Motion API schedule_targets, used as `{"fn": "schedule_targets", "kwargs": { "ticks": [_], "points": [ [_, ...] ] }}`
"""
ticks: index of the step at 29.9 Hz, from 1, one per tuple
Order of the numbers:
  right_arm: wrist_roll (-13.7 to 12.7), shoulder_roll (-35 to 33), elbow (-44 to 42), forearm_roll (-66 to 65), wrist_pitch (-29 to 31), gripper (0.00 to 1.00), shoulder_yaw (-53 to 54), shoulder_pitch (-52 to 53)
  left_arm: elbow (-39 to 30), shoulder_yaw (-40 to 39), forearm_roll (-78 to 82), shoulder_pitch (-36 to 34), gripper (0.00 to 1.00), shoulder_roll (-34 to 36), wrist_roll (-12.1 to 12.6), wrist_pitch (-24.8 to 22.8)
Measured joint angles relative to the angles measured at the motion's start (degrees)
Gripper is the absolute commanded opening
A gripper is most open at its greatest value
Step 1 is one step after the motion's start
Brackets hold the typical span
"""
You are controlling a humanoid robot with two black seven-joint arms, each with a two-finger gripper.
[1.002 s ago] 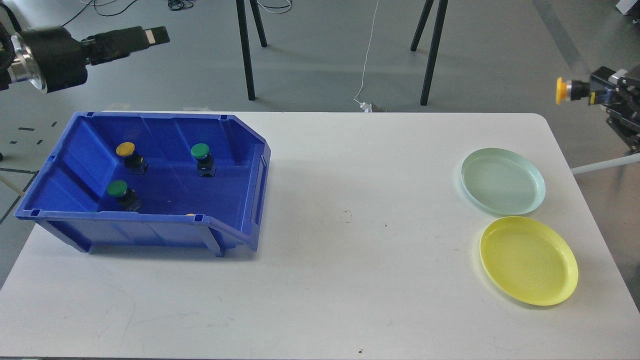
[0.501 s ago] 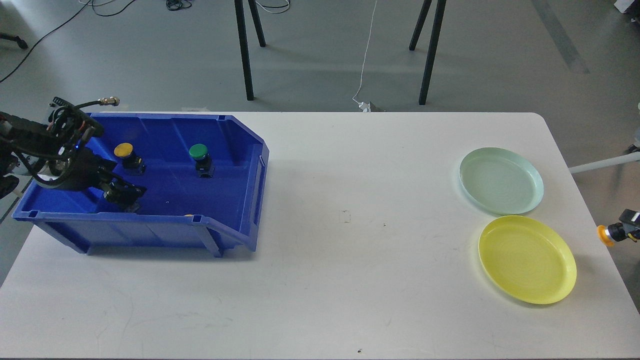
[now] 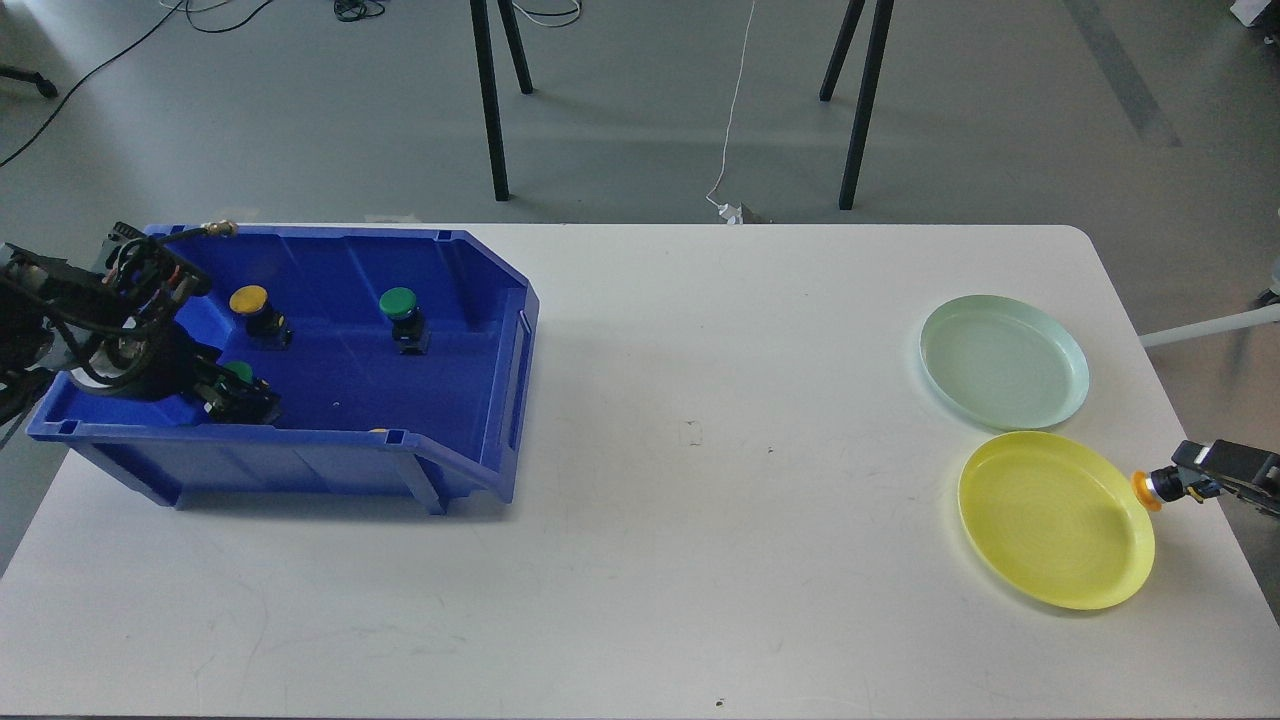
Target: Pass button and place on color plate
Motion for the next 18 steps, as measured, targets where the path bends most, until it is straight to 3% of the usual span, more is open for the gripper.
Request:
{"fn": "schedule_targets", "kwargs": {
  "ticks": [6,11,14,18],
  "points": [
    [0.00,0.61,-0.01,0.15,0.00,0.81,0.09,0.19,0.45,0.00,-0.56,0.25,0.45,-0.01,0.00,0.00],
    [0.00,0.78,-0.07,0.32,0.00,0.91,0.20,0.31,0.50,-0.03,-0.64,0.30,0.29,-0.01,0.00,0.00],
    [0.00,0.78,-0.11,0.62,0.00,0.92,0.80,0.55,0.50,-0.07,-0.64,0.30,0.11,-0.01,0.00,0.00],
    [0.00,0.45,-0.12,1.15,0.14,0.92,2.49,1.41,0.47,-0.20,-0.64,-0.11,0.09,0.11,0.00,0.00]
  ]
}}
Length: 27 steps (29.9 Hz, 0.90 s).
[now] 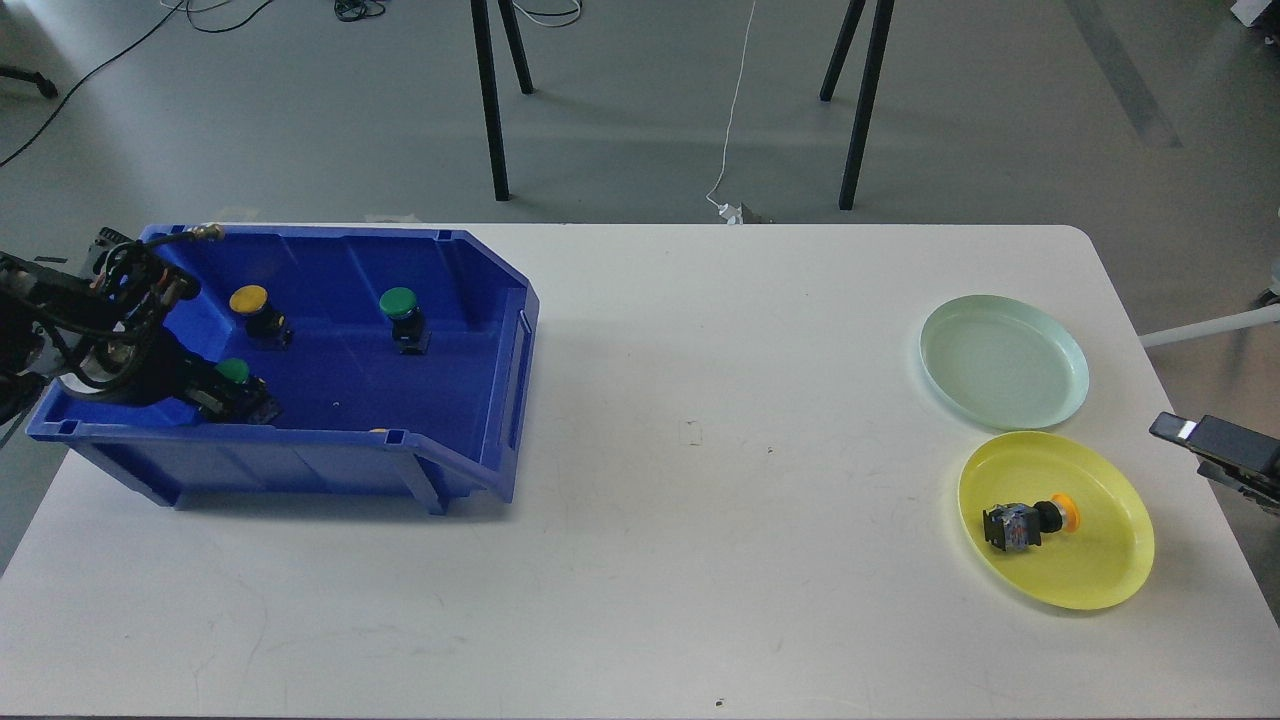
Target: Pass button and place on color plate
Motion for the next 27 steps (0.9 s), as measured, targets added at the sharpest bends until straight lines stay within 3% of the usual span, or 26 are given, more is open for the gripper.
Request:
{"fn": "schedule_targets", "kwargs": {
  "ticks": [4,9,13,17,22,27],
  "points": [
    [0.00,-0.20,-0.06,0.64,0.41,0.93,2.93,1.66,-0.81,-0.66,-0.87,-1.27,0.08,0.21,0.00,0.00],
    [0.00,0.01,-0.19,6.62,0.64,0.92,5.58,7.10,-5.37,-0.92,-9.58,-7.65,0.08,4.08,0.00,0.00],
    [0.00,2.37,-0.23,13.91,0.56,0.92,6.04,15.23,-12.41,-3.08,-24.28,-17.00,0.09,8.93,0.02,0.00],
    [0.00,9.85,-0.57,20.32,0.10,0.92,6.23,22.46,-14.38,-10.79,-46.22,-20.83,0.09,8.61,0.01,0.01],
    [0.00,21.51,-1.54,22.58,-0.23,0.92,8.85,24.86,-14.20,-17.40,-72.60,-18.29,0.09,-0.47,-0.01,0.01],
    [0.00,31.85,-2.80,22.74,-1.57,0.93,9.49,22.53,-10.19,-18.48,-77.29,-7.92,0.09,-15.71,0.00,0.00]
  ]
}}
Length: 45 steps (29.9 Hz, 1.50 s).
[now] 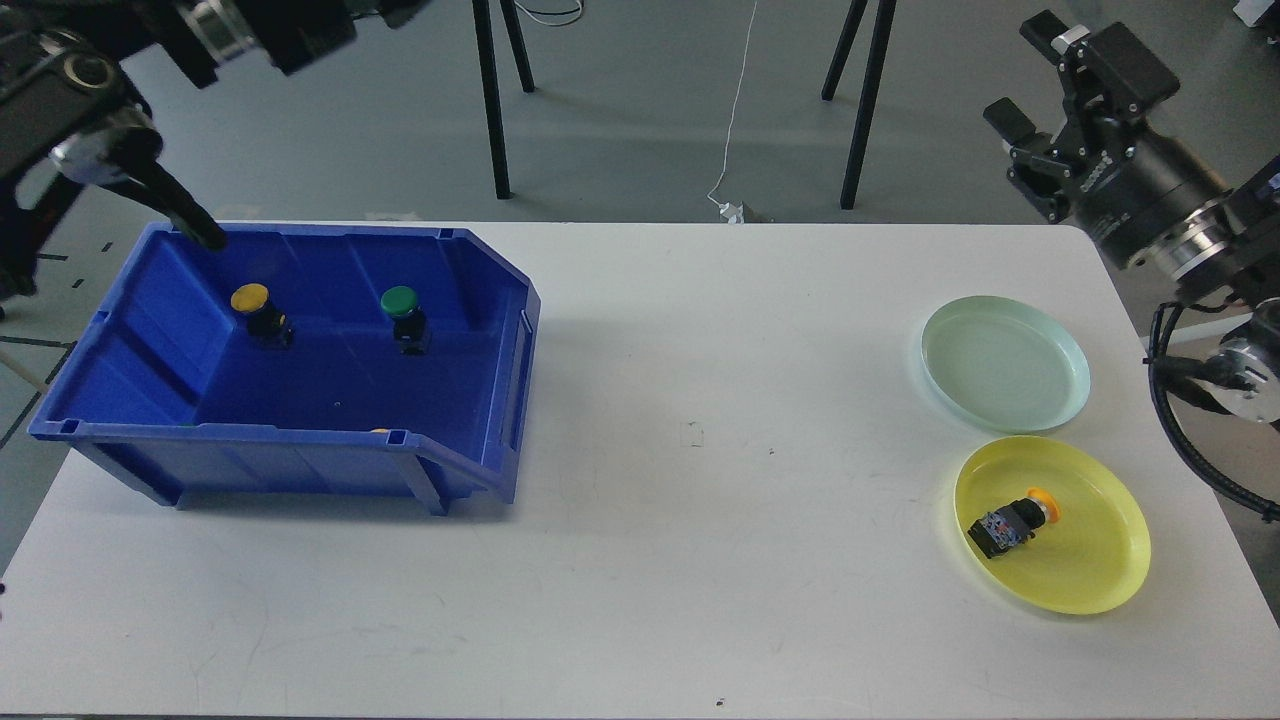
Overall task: Pass button and place on color plate
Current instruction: 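Lift a green button from the bin with the left gripper, then pass the green button from the left gripper to the right gripper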
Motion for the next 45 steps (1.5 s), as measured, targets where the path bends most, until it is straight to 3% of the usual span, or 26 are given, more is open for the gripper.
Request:
{"fn": "schedule_targets", "kwargs": {
  "ticks": [3,7,19,38,40,45],
  "points": [
    [0.00,4.54,-0.22,-0.02,-0.73,0.93,0.11,-2.19,1.69,0.03,1.35,5.06,0.10,-6.26,0.00,0.00],
    [0.00,8.66,-0.27,-0.07,-0.91,0.93,0.07,-5.05,2.41,0.32,2.37,8.82,0.10,-9.57,0.00,0.00],
    [0.00,17.16,-0.29,-0.26,-1.56,0.93,-0.07,-5.46,2.75,0.74,4.51,9.62,0.10,-10.24,0.00,0.00],
    [0.00,26.73,-6.36,-0.73,-3.50,0.92,-5.94,2.42,2.75,0.84,4.61,9.62,0.10,-10.34,0.00,0.00],
    [0.00,27.50,-6.72,-0.78,-3.54,0.88,-6.26,2.94,2.74,0.84,4.61,9.62,0.10,-10.34,0.00,0.00],
    [0.01,28.99,-7.51,-0.85,-3.61,0.63,-6.44,4.11,2.74,0.84,4.61,9.62,0.10,-10.34,0.00,0.00]
  ]
}}
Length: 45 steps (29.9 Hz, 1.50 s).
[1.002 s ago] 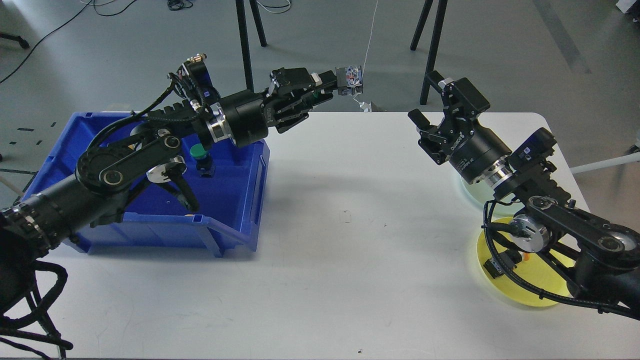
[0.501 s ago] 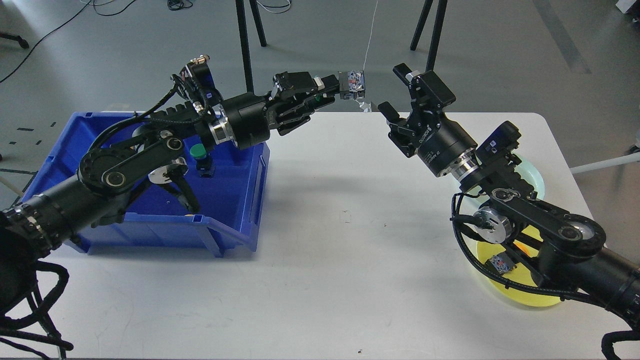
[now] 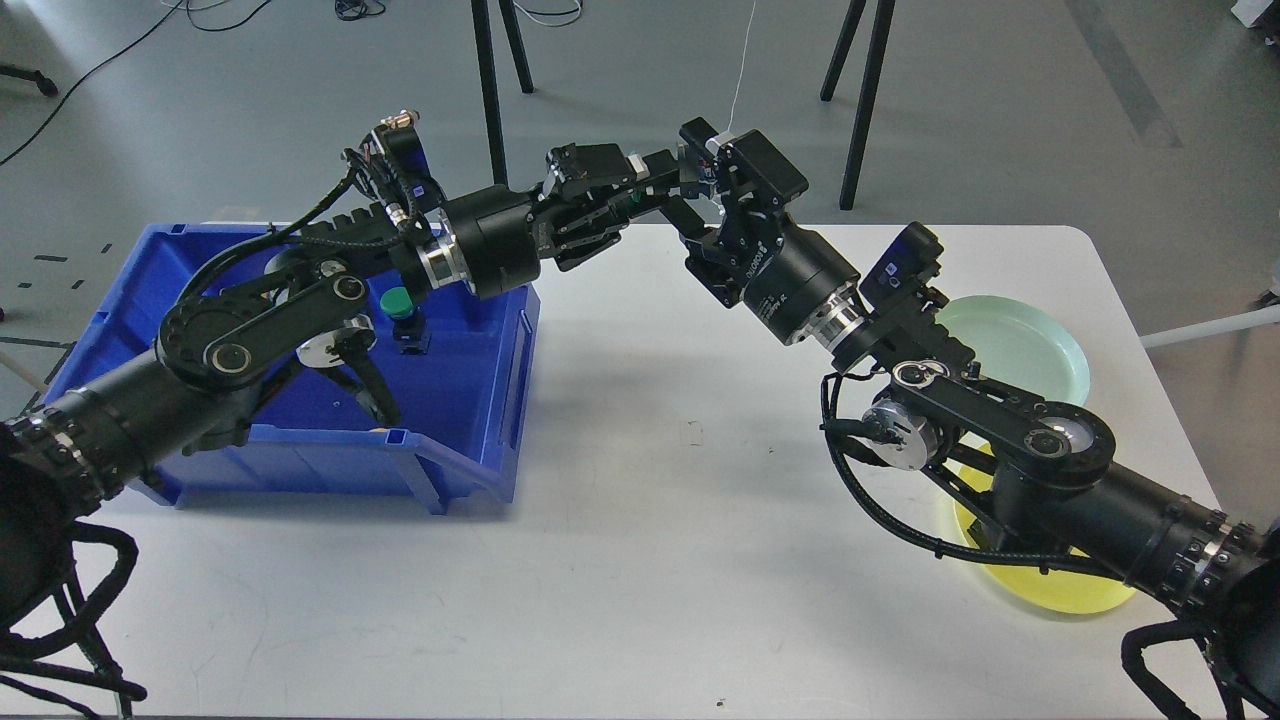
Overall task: Pass button and place on color plate
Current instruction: 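Pass the green button from the left gripper to the right gripper, then lower the green button onto the pale green plate with the right gripper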
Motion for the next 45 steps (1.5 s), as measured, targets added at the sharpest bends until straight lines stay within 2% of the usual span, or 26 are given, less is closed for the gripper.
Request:
{"fn": "schedule_targets", "kwargs": {
  "ticks": [3,5,12,14,16,17,20,21,25,35,38,45],
  "points": [
    [0.00,0.08,-0.06,-0.19,-0.34,0.23,-0.06,0.15,0.00,0.00,0.00,0.00,0.10,0.00,0.00,0.00],
    [0.00,0.08,-0.08,-0.95,-0.45,0.00,-0.19,0.15,0.00,0.00,-0.02,-0.01,0.10,0.00,-0.03,0.00],
    [0.12,0.01,-0.09,-3.74,-2.48,0.00,-2.80,0.26,0.05,0.06,0.06,-0.01,0.11,0.06,0.05,-0.02],
    [0.12,0.03,-0.04,-3.74,-3.02,0.00,-3.22,0.28,0.06,0.06,0.06,-0.01,0.16,0.06,0.06,-0.02],
    [0.12,0.10,-0.01,-3.73,-3.60,0.00,-3.35,0.21,0.06,0.06,0.07,-0.01,0.32,0.06,0.07,-0.02],
    [0.12,0.13,0.00,-3.70,-3.95,0.00,-3.43,0.20,0.06,0.06,0.07,0.00,0.48,0.06,0.07,-0.02],
    [0.06,0.19,0.08,-3.45,-4.79,0.00,-3.60,0.17,0.05,-0.31,-0.23,0.01,0.68,-0.03,0.06,0.00],
    [0.01,0.22,0.05,-3.35,-5.02,0.00,-3.69,0.09,0.03,-0.59,-0.41,0.03,0.72,-0.11,0.07,-0.01],
    [-0.08,-0.04,0.09,-3.03,-5.61,0.00,-3.68,0.08,-0.12,-1.04,-0.81,0.12,0.78,-0.21,0.05,-0.01],
    [-0.04,-2.12,0.52,-2.68,-6.66,0.00,-0.96,-0.01,0.05,-2.28,-0.90,0.19,0.85,0.17,-0.06,0.02],
    [0.00,-7.08,0.83,-2.46,-6.71,0.00,1.40,-0.62,0.07,-5.59,-1.41,0.45,0.87,1.86,-0.01,0.01],
    [0.02,-24.18,0.33,-3.13,-6.60,0.00,3.51,-4.11,-0.30,-14.77,-2.49,1.89,0.92,13.46,0.00,0.01]
  ]
}}
